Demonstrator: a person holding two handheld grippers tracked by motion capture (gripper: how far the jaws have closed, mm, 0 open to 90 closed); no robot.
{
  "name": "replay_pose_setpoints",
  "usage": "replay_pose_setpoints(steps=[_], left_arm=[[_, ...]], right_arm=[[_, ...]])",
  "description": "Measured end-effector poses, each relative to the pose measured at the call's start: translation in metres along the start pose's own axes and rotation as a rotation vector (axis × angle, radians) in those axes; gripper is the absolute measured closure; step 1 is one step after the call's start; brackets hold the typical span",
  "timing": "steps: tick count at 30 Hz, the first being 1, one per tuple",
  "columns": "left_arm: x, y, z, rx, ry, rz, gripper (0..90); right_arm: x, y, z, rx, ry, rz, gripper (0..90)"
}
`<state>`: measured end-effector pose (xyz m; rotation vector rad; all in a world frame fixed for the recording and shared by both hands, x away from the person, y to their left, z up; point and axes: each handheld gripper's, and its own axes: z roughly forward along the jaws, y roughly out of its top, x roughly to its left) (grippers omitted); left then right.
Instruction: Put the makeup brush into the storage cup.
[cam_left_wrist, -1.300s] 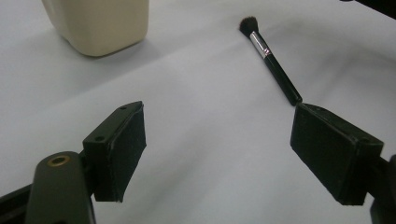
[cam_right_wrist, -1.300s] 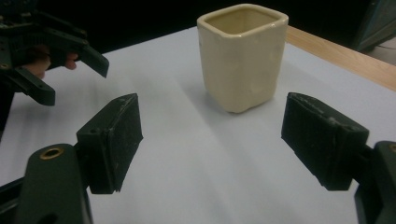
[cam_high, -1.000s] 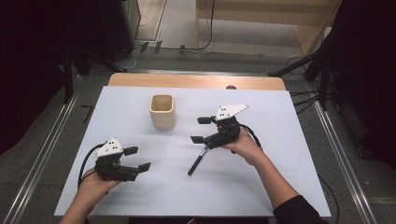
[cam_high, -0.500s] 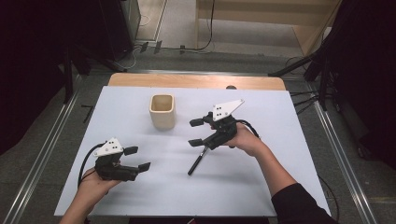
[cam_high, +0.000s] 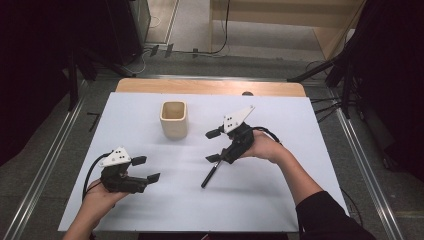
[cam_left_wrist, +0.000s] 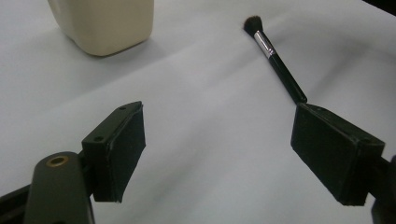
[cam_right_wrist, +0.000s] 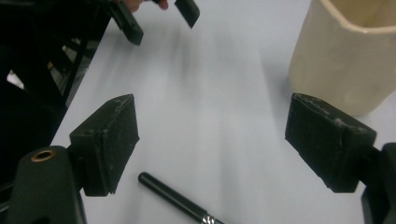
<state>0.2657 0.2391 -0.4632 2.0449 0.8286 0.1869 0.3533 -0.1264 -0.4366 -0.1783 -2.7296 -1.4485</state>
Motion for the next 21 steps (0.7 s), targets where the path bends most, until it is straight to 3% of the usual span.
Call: replay_pose_setpoints(steps=[7,8,10,11,18,21], left_arm=[[0.000,0.000,0.001,0.007,-0.003,-0.002,18.6],[0.000,0.000,0.001,0.007,-0.002,-0.003,18.5],[0.000,0.000,0.001,0.007,-0.002,-0.002,18.5],[0.000,0.000,0.001,0.007,-0.001,-0.003,18.5],[0.000,0.000,0.001,0.013,-0.006,0.000,18.5],[0.000,0.000,0.002,0.009,-0.005,-0.003,18.5]], right_arm=[[0.003,0.007,0.000,0.105,0.007,-0.049,19.0],[0.004,0.009,-0.001,0.143,0.002,-0.072,19.0],[0.004,0.010,-0.002,0.159,0.001,-0.091,19.4],[0.005,0.011,-0.004,0.169,0.011,-0.114,23.7],[0.003,0.013,-0.010,0.122,0.078,-0.180,25.6],[0.001,0.014,-0.010,0.163,0.118,-0.182,25.8]])
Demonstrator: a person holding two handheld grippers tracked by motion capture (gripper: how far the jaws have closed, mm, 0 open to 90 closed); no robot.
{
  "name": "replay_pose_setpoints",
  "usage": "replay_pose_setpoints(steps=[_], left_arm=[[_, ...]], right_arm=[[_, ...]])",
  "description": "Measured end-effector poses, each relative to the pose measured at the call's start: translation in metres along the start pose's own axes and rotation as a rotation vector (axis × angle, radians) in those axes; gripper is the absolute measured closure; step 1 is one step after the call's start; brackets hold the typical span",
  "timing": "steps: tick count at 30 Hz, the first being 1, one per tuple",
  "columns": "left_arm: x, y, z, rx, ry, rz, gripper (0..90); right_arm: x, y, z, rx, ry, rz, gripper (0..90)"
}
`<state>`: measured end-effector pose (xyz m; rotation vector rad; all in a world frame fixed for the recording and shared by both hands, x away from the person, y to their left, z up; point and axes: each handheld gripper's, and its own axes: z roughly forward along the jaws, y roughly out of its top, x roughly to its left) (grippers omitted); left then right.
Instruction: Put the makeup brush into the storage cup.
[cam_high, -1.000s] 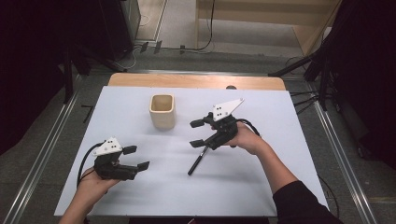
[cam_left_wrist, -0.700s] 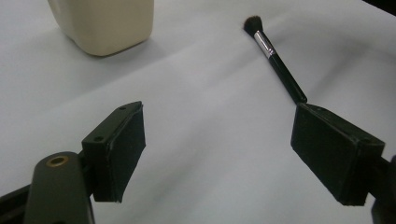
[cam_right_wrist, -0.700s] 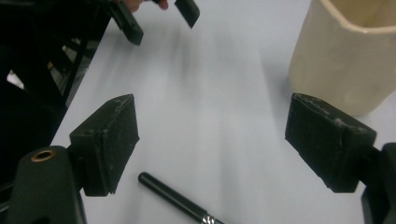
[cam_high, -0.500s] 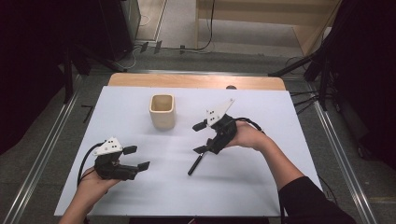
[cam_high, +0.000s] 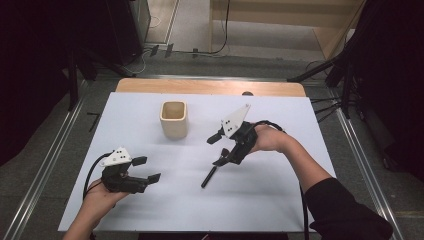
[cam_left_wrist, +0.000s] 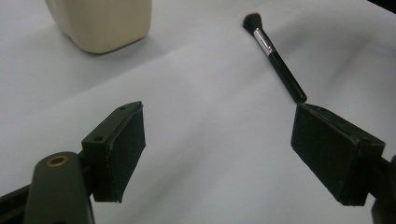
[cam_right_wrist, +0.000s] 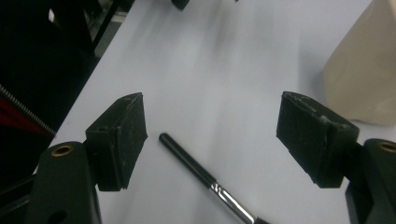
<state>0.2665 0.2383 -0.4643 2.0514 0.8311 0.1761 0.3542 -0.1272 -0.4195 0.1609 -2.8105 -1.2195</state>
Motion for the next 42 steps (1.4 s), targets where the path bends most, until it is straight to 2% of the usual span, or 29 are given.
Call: replay_pose_setpoints(steps=[2,4,5,6,11,14,15,16,19,24,25,26,27,28,29,33,34,37,42], left_arm=[[0.000,0.000,0.000,0.001,0.000,-0.001,18.5],[0.000,0.000,0.000,0.001,0.000,0.000,18.5],[0.000,0.000,0.000,0.001,0.000,0.000,18.5],[0.000,0.000,0.000,0.001,-0.001,0.002,18.5],[0.000,0.000,0.000,0.003,-0.002,-0.001,18.5],[0.000,0.000,0.000,0.003,-0.002,0.000,18.5],[0.000,0.000,0.000,0.004,-0.003,0.001,18.5],[0.000,0.000,0.000,0.004,-0.003,0.001,18.5],[0.000,0.000,0.000,0.004,-0.002,0.000,18.5],[0.000,0.000,0.000,0.003,-0.003,0.000,18.5],[0.000,0.000,0.000,0.003,-0.003,0.001,18.5],[0.000,0.000,0.000,0.003,-0.003,0.001,18.5],[0.001,0.000,0.000,0.003,-0.003,0.000,18.5],[0.001,0.000,0.000,0.003,-0.003,-0.001,18.5],[0.001,0.000,0.000,0.003,-0.002,-0.001,18.5],[0.001,0.000,-0.001,0.002,-0.002,0.004,18.5],[0.001,0.000,-0.001,0.002,-0.003,0.001,18.5],[0.001,0.000,-0.001,0.003,-0.001,0.001,18.5],[0.001,0.000,-0.001,0.003,0.000,0.001,18.5]], right_arm=[[-0.004,-0.001,0.001,0.040,0.014,-0.005,25.7],[-0.005,-0.001,0.002,0.055,0.019,-0.008,25.7],[-0.006,-0.003,0.004,0.096,0.021,-0.021,25.6],[-0.006,-0.003,0.004,0.096,0.021,-0.021,25.6],[-0.007,-0.003,0.009,0.180,0.027,-0.054,22.3],[-0.007,-0.003,0.011,0.186,0.022,-0.068,21.5],[-0.006,-0.003,0.013,0.215,0.025,-0.087,21.2],[-0.006,-0.003,0.013,0.215,0.025,-0.087,21.2],[-0.008,-0.002,0.017,0.277,0.026,-0.087,20.1],[-0.011,0.000,0.016,0.292,0.039,-0.094,26.2],[-0.012,0.001,0.016,0.312,0.060,-0.065,27.3],[-0.012,0.001,0.016,0.312,0.060,-0.065,27.3],[-0.013,0.002,0.018,0.352,0.062,-0.077,29.4],[-0.013,0.002,0.018,0.352,0.062,-0.077,29.4],[-0.012,0.003,0.019,0.360,0.076,-0.102,29.5],[-0.012,0.003,0.021,0.391,0.072,-0.113,29.5],[-0.012,0.003,0.023,0.399,0.065,-0.146,29.5],[-0.012,0.003,0.024,0.408,0.068,-0.155,29.8],[-0.013,0.002,0.027,0.411,0.087,-0.203,33.3]])
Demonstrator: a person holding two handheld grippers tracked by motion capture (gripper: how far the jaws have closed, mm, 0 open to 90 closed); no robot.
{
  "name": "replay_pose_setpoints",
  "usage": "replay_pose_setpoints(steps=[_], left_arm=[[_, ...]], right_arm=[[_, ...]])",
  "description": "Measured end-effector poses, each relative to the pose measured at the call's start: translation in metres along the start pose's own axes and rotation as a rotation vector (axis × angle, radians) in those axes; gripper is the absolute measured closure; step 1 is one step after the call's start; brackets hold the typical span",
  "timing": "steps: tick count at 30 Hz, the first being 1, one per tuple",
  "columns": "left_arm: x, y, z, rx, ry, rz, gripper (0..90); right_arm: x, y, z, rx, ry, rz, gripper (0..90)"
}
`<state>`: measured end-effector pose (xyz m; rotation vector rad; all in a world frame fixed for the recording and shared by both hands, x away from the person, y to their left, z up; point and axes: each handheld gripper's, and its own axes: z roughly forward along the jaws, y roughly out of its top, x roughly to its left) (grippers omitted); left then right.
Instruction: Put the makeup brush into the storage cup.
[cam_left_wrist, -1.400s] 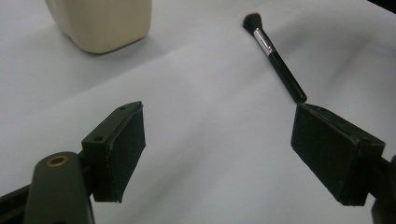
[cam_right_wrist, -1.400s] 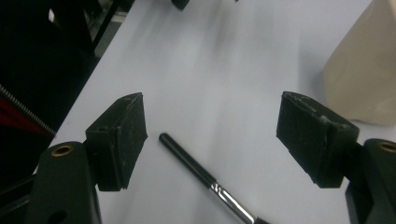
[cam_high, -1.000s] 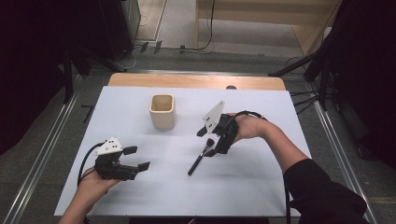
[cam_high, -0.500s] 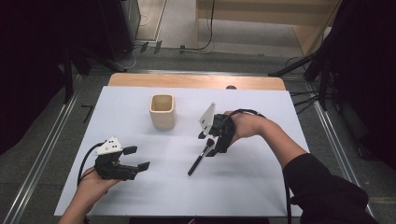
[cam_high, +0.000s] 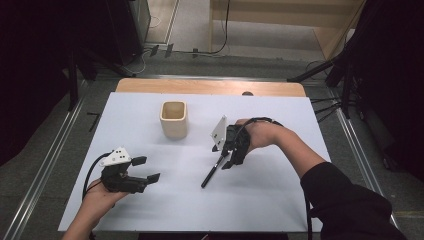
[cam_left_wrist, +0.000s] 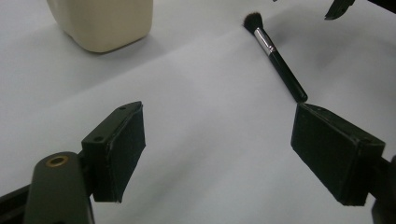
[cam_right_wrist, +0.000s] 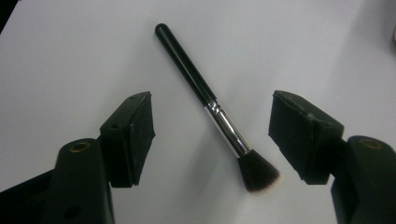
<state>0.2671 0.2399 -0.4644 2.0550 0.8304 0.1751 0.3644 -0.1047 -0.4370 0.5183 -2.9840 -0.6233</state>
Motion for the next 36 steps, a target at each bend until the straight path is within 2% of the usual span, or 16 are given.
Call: replay_pose_setpoints(steps=[3,7,12,15,20,27,33,35,36], left_arm=[[0.001,0.000,0.000,0.000,-0.002,-0.006,18.5],[0.002,0.000,0.000,0.004,0.000,-0.007,18.5],[0.002,-0.001,0.000,0.005,0.000,-0.005,18.4],[0.002,-0.001,0.000,0.005,-0.001,-0.006,18.5],[0.002,-0.001,0.001,0.004,-0.003,-0.005,18.5],[0.001,0.000,0.002,0.005,-0.006,-0.001,18.5],[0.001,0.000,0.002,0.003,-0.011,-0.001,18.5],[0.001,0.000,0.002,-0.002,-0.012,-0.002,18.5],[0.001,0.000,0.002,-0.003,-0.011,-0.001,18.5]], right_arm=[[-0.003,0.000,0.002,-0.007,0.011,-0.007,33.1],[-0.007,0.000,0.006,0.021,0.025,-0.018,32.5],[-0.010,0.003,0.011,0.041,0.036,-0.053,32.1],[-0.011,0.005,0.014,0.076,0.028,-0.079,32.8],[-0.011,0.004,0.017,0.099,0.027,-0.085,33.4],[-0.009,0.010,0.025,0.147,0.011,-0.123,32.8],[-0.011,0.007,0.029,0.195,-0.015,-0.086,31.6],[-0.013,0.006,0.030,0.189,-0.016,-0.101,34.4],[-0.012,0.006,0.031,0.204,-0.007,-0.100,35.2]])
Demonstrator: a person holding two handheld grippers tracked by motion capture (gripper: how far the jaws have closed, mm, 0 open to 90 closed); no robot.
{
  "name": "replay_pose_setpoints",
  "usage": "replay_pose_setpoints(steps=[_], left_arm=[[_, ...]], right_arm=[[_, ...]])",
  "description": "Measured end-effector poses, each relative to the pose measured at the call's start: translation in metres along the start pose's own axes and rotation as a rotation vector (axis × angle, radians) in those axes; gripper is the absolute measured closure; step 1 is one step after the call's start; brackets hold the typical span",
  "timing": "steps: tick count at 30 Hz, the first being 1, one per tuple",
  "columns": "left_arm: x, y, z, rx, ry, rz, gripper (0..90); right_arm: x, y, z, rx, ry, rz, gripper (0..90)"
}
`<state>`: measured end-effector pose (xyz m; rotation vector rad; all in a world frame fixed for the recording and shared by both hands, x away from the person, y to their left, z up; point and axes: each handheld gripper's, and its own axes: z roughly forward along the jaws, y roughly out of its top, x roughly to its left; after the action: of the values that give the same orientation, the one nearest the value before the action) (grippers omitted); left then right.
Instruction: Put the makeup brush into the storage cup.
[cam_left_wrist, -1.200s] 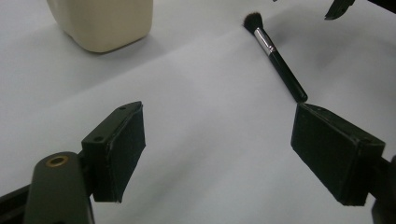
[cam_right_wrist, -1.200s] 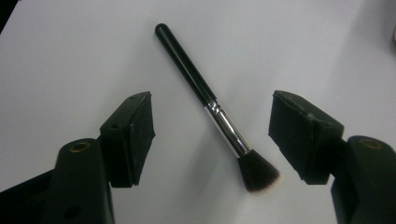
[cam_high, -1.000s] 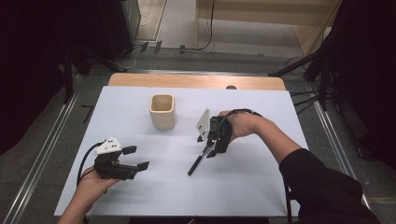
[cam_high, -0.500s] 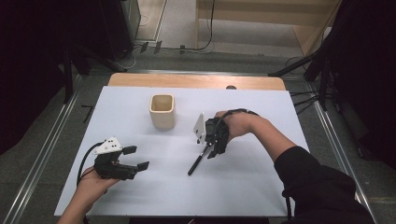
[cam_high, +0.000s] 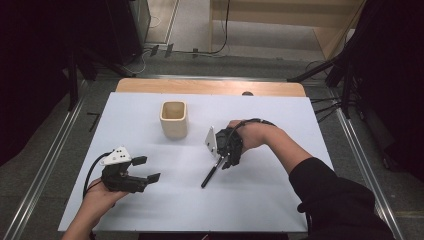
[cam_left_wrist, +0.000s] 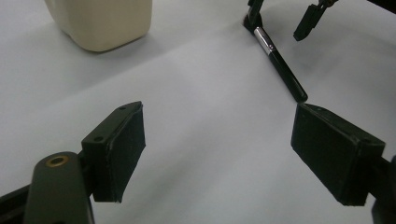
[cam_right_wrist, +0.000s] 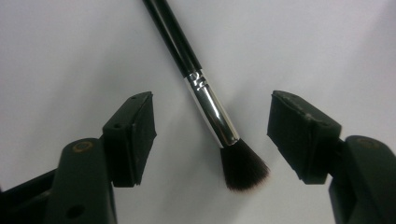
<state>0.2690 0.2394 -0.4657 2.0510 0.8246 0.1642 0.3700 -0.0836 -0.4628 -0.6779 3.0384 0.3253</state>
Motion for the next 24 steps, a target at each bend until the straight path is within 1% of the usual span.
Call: replay_pose_setpoints(steps=[2,4,5,6,7,8,9,10,11,13,14,15,16,17,18,19,20,24], left_arm=[[0.000,0.000,0.000,0.001,0.000,-0.001,18.5],[0.000,0.000,0.000,0.002,-0.001,0.001,18.5],[0.000,0.000,0.000,0.002,-0.001,0.000,18.5],[0.000,0.000,0.000,-0.001,-0.005,-0.002,18.5],[0.001,0.000,0.000,-0.001,-0.010,-0.005,18.5],[0.001,0.000,-0.001,-0.009,-0.015,-0.012,18.5],[0.001,0.000,-0.001,-0.009,-0.015,-0.012,18.5],[0.001,0.000,-0.001,-0.010,-0.014,-0.015,18.4],[0.001,0.000,-0.001,-0.009,-0.013,-0.015,18.5],[0.001,0.000,-0.001,-0.008,-0.013,-0.013,18.5],[0.001,0.000,-0.001,-0.007,-0.013,-0.013,18.4],[0.002,0.000,-0.001,-0.008,-0.014,-0.014,18.4],[0.002,0.000,-0.001,-0.007,-0.015,-0.013,18.4],[0.002,0.000,-0.001,-0.007,-0.015,-0.014,18.4],[0.002,0.000,-0.001,-0.006,-0.015,-0.012,18.4],[0.002,0.000,-0.001,-0.006,-0.015,-0.011,18.4],[0.002,0.000,-0.001,-0.006,-0.014,-0.011,18.4],[0.002,0.000,-0.001,-0.006,-0.016,-0.008,18.5]], right_arm=[[-0.001,0.002,0.003,0.000,-0.004,-0.032,36.0],[0.000,0.003,0.007,0.009,0.006,-0.069,38.3],[0.001,0.004,0.007,0.018,0.019,-0.057,38.9],[0.000,0.004,0.007,0.007,0.016,-0.072,39.4],[0.000,0.005,0.008,-0.002,0.024,-0.077,39.7],[-0.003,0.005,0.008,-0.019,0.022,-0.087,42.3],[-0.003,0.005,0.008,-0.019,0.022,-0.087,42.3],[-0.006,0.005,0.009,-0.029,0.025,-0.104,44.1],[-0.007,0.006,0.010,-0.025,0.032,-0.109,45.2],[-0.006,0.007,0.011,-0.021,0.032,-0.110,45.5],[-0.008,0.008,0.013,-0.017,0.037,-0.123,45.9],[-0.008,0.010,0.016,-0.002,0.050,-0.134,48.7],[-0.008,0.010,0.016,-0.002,0.050,-0.134,48.7],[-0.008,0.010,0.018,0.006,0.050,-0.139,50.4],[-0.008,0.011,0.019,0.011,0.059,-0.139,51.7],[-0.009,0.011,0.021,0.008,0.058,-0.146,53.1],[-0.010,0.010,0.020,0.012,0.063,-0.137,55.3],[-0.012,0.009,0.019,0.012,0.056,-0.140,59.5]])
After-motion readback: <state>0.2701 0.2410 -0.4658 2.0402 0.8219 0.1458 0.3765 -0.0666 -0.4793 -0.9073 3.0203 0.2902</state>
